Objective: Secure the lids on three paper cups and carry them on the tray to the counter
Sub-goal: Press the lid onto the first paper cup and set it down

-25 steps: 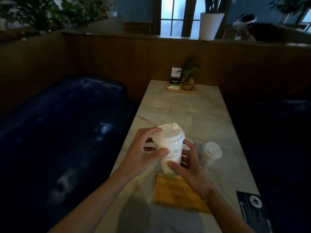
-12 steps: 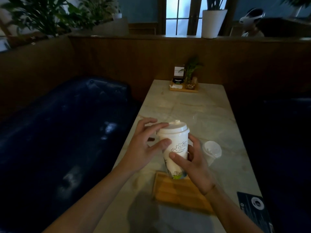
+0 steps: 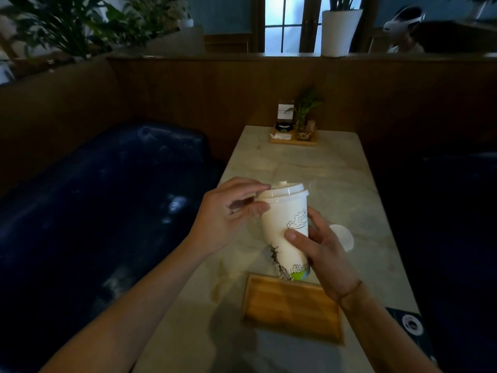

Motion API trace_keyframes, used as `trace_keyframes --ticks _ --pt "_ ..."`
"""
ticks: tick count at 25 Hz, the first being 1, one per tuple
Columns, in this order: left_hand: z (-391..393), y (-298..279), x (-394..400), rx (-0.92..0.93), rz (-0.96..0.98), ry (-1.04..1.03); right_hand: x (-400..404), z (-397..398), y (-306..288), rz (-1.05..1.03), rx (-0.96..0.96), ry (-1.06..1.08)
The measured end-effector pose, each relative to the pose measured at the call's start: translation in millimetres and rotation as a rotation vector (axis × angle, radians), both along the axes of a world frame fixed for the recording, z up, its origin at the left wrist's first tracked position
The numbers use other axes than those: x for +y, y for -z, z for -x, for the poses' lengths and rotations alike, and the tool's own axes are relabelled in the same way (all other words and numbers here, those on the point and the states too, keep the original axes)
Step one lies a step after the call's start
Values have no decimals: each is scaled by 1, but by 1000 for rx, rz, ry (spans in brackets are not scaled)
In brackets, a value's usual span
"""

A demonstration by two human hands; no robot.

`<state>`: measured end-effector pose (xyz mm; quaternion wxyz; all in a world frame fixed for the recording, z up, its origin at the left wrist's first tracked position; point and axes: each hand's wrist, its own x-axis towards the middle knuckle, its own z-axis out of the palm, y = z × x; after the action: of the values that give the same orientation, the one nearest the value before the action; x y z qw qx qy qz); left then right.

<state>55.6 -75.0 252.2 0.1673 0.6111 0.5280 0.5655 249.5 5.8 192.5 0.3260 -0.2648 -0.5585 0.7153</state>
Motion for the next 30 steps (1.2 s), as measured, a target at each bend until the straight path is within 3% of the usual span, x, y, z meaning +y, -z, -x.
trace_keyframes --ticks 4,8,13,18,30 --pt "4 -5 3 61 -23 1 7 -3 -3 98 103 -134" --pt "6 -5 2 145 -57 -29 9 -2 -5 67 102 -184" --pt "4 -2 6 379 -135 -158 8 13 -11 -211 -86 40" --pt "-5 0 11 453 -144 -242 -1 25 -15 -399 -240 247" --pt "5 -5 7 318 -28 -40 11 11 -4 -32 58 -31"
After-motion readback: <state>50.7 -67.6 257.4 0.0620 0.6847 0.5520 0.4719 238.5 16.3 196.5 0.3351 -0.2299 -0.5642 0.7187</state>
